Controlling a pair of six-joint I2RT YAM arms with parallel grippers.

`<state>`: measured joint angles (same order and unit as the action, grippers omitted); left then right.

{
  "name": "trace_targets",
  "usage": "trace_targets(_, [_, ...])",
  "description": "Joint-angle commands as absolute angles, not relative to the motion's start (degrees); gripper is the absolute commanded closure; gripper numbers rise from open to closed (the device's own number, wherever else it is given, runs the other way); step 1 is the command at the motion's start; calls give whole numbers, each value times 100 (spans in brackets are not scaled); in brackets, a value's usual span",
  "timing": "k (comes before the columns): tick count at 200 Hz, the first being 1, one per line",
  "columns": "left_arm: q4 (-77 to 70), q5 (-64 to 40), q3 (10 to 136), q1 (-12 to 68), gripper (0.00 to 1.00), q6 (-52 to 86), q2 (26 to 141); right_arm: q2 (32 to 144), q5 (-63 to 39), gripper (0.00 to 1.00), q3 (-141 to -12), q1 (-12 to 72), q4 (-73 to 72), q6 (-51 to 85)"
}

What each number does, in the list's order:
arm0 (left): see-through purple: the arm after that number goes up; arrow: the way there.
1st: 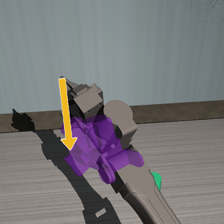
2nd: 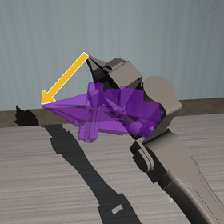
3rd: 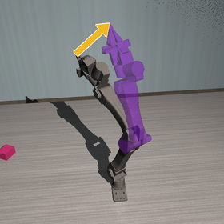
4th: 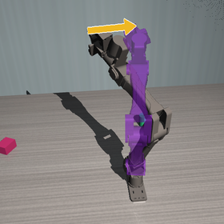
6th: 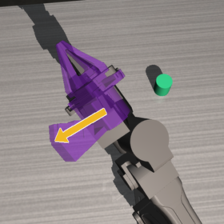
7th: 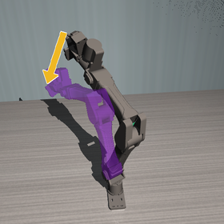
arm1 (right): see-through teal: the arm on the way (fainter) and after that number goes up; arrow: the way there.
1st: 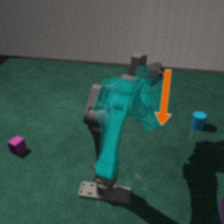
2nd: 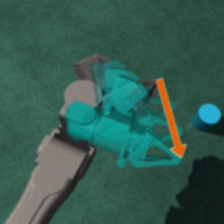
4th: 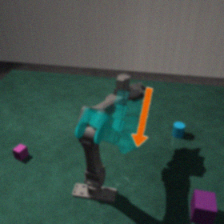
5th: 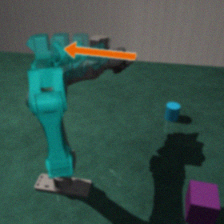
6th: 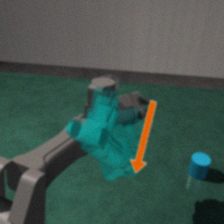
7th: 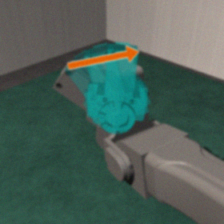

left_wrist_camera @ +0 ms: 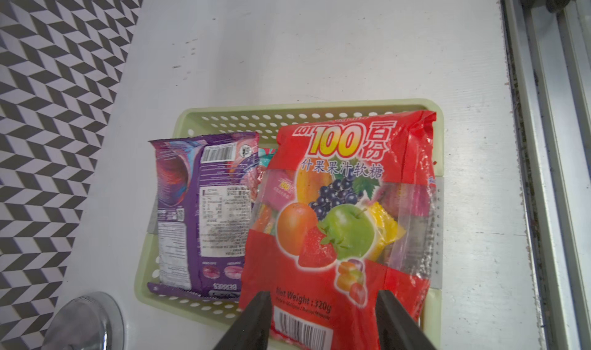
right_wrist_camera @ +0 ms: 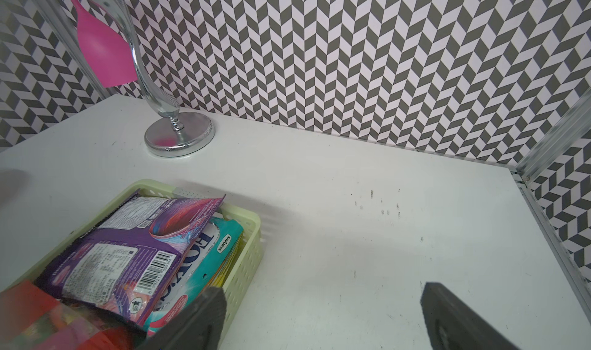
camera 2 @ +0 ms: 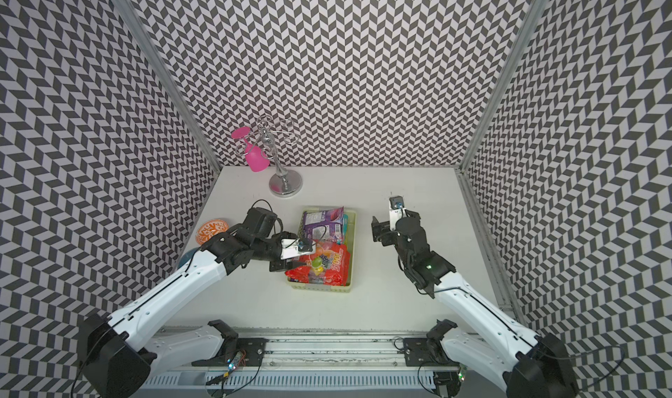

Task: Put the candies in the basket
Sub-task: Place the candy in the basket.

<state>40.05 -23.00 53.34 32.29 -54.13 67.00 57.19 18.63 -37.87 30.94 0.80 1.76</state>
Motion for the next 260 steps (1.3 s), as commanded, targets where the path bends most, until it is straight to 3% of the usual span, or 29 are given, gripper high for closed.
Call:
trace_targets(1, [3638,-2132,5128,3302,46,-5487,6908,5747,1846,1,-3762,3059,-206,209])
trace_targets(76, [2816,-1855,4248,3732,51,-5265,7270,5849,1834,1,-3787,3059,-237,195])
trace_targets(108, [3093,-2098,4502,3764,51,-5154,7183,5835,1915,1,-3782,3059,-217,163])
trace_targets(162, [3529,-2601,5294,3137,48,-4802,6781,5761,2072,1,-3783,3052,-300,162])
trace_targets(203, [3145,-2180,5716,2631,36,-4099,6672,5500,2312,1,-3635,3051,-708,201])
trace_targets(213, [3038,-2132,5786,2502,19,-3962,6680,5407,2405,1,-3539,3042,-924,125])
trace_targets(219, [2948,-2091,5809,2433,2,-3867,6688,5361,2505,1,-3471,3041,-1039,101])
trace_targets(260, [2024,-1612,5784,1654,1,-2930,6826,5179,2986,1,-3127,2942,-1606,-373])
